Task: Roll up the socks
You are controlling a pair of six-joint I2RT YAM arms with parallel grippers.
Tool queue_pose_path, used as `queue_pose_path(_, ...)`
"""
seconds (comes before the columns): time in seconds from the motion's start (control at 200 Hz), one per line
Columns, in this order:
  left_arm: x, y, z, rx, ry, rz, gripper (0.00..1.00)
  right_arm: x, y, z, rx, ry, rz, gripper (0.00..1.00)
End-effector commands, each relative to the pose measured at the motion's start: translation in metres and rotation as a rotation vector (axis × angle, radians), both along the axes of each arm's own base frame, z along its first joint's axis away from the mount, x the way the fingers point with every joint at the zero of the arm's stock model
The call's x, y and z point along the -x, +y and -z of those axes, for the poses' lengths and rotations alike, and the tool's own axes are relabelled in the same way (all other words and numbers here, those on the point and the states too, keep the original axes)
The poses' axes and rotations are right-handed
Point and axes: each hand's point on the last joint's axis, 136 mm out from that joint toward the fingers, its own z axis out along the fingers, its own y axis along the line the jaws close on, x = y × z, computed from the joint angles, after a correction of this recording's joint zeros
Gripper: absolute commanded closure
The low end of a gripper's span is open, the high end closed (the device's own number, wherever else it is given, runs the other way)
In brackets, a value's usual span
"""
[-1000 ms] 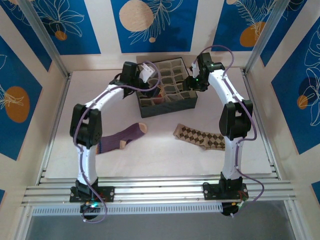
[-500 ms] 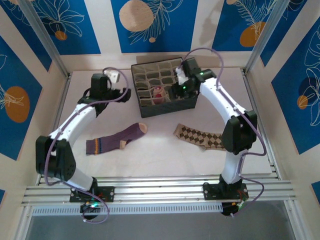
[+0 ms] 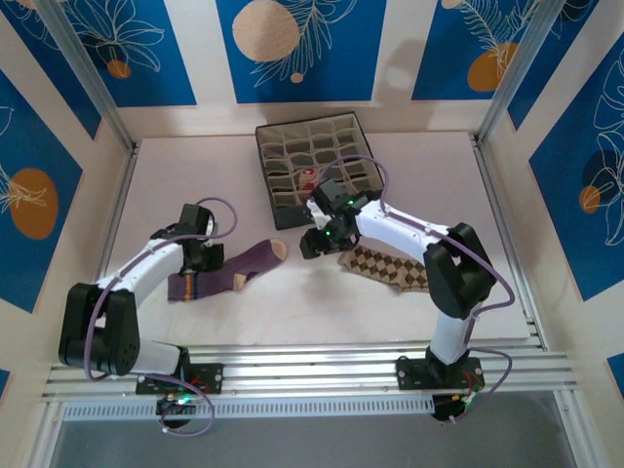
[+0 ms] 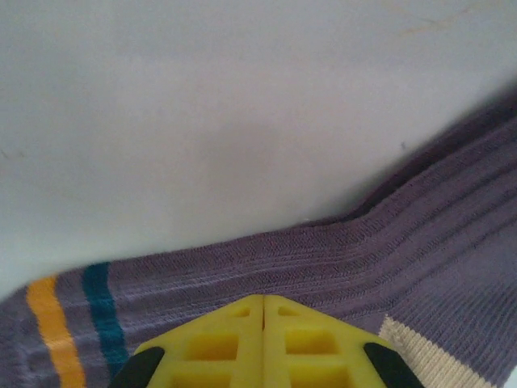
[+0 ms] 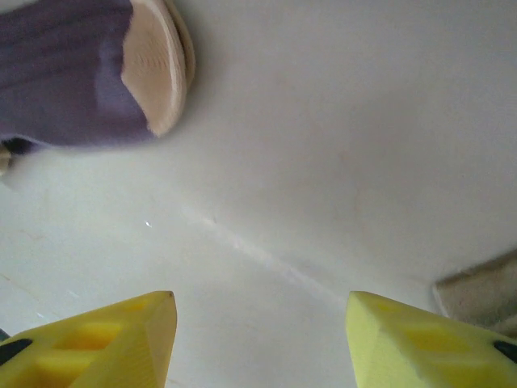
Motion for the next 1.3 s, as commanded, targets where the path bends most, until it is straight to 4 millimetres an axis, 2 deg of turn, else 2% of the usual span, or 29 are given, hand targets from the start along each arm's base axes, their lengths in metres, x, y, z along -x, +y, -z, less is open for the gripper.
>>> queue_pose_path(0.0, 0.009, -0.012, 0.013, 0.049, 0.06, -0.068, 0.99, 0.008, 0.002, -0.014, -0.056, -0.031, 0.018, 0.43)
queue_pose_path(0.22, 0.023, -0.047, 0.051, 0.052, 0.135, -0.124, 1.0, 0.026, -0.017, -0.011, -0.042, -0.039, 0.034, 0.43)
queue_pose_path(0.34, 0.031, -0.078, 0.057, 0.038, 0.185, -0.127, 1.0, 0.035, -0.028, -0.006, -0.03, -0.027, 0.047, 0.43)
queue_pose_path(0.435, 0.036, -0.114, 0.053, 0.037, 0.176, -0.101, 1.0, 0.04, -0.035, -0.002, -0.022, -0.015, 0.065, 0.43)
queue_pose_path(0.545, 0.033, -0.16, 0.038, 0.087, 0.126, -0.04, 1.0, 0.041, -0.04, -0.001, -0.014, -0.003, 0.086, 0.43)
queue_pose_path(0.605, 0.029, -0.175, 0.025, 0.113, 0.091, -0.016, 1.0, 0.042, -0.041, 0.0, -0.007, 0.008, 0.093, 0.44)
queue_pose_path(0.665, 0.023, -0.18, 0.009, 0.133, 0.057, 0.007, 1.0, 0.043, -0.039, 0.001, -0.005, 0.022, 0.093, 0.46)
queue_pose_path(0.775, 0.015, -0.165, -0.013, 0.09, 0.01, 0.043, 0.96, 0.045, -0.031, 0.004, 0.018, 0.034, 0.084, 0.48)
queue_pose_path(0.88, 0.014, -0.129, -0.016, 0.037, 0.025, 0.016, 0.95, 0.05, -0.012, 0.001, 0.061, 0.001, 0.046, 0.51)
queue_pose_path(0.98, 0.019, -0.085, -0.008, 0.056, 0.055, -0.076, 0.93, 0.058, 0.023, -0.005, 0.116, -0.089, -0.03, 0.53)
queue_pose_path(1.095, 0.027, -0.04, -0.001, 0.155, 0.091, -0.208, 0.8, 0.075, 0.077, -0.007, 0.172, -0.203, -0.156, 0.55)
queue_pose_path(1.196, 0.03, -0.012, -0.004, 0.238, 0.081, -0.313, 0.66, 0.093, 0.126, 0.004, 0.204, -0.258, -0.264, 0.54)
queue_pose_path(1.296, 0.029, 0.007, -0.008, 0.31, 0.062, -0.391, 0.64, 0.103, 0.155, 0.02, 0.23, -0.235, -0.297, 0.52)
